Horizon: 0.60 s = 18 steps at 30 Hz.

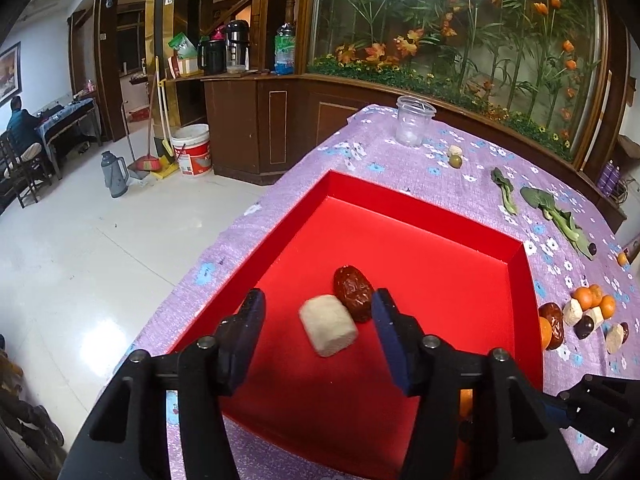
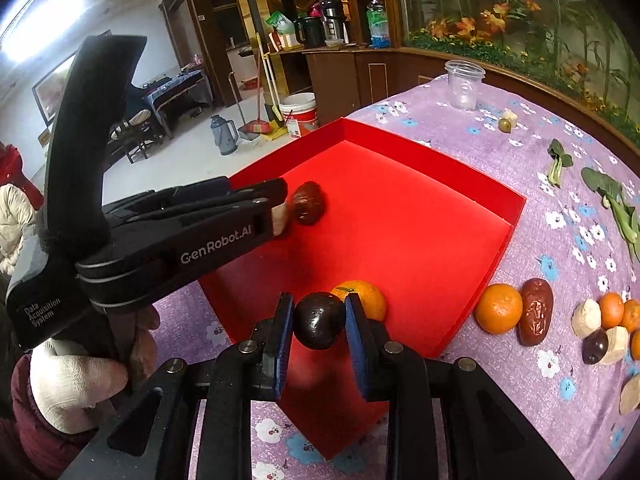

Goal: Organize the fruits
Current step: 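Carry the root chunk and plum into the red tray and open both tools, then withdraw both tools from the tray back over the fruits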

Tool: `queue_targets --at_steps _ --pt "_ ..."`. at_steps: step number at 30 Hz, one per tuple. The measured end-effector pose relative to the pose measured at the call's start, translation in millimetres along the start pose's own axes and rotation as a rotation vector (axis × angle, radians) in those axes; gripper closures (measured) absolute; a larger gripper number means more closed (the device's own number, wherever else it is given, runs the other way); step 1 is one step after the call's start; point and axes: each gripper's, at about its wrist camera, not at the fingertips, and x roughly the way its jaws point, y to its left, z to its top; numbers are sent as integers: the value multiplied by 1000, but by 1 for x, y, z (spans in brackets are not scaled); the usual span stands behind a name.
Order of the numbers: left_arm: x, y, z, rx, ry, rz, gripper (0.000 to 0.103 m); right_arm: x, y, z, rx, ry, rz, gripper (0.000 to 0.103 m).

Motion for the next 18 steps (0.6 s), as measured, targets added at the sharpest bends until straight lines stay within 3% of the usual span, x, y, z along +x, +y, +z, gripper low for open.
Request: queue_targets --at_steps 4,6,10,18 --pt "-3 -1 1 3 -9 11 39 -3 0 0 8 0 9 72" --pt "-6 -1 1 3 -12 10 38 -5 -1 0 12 -8 12 63" --pt "-13 -2 2 2 -24 10 32 -14 1 0 7 -30 8 60" --pt "-31 -12 3 32 -55 15 31 -33 -2 -6 30 -66 9 56"
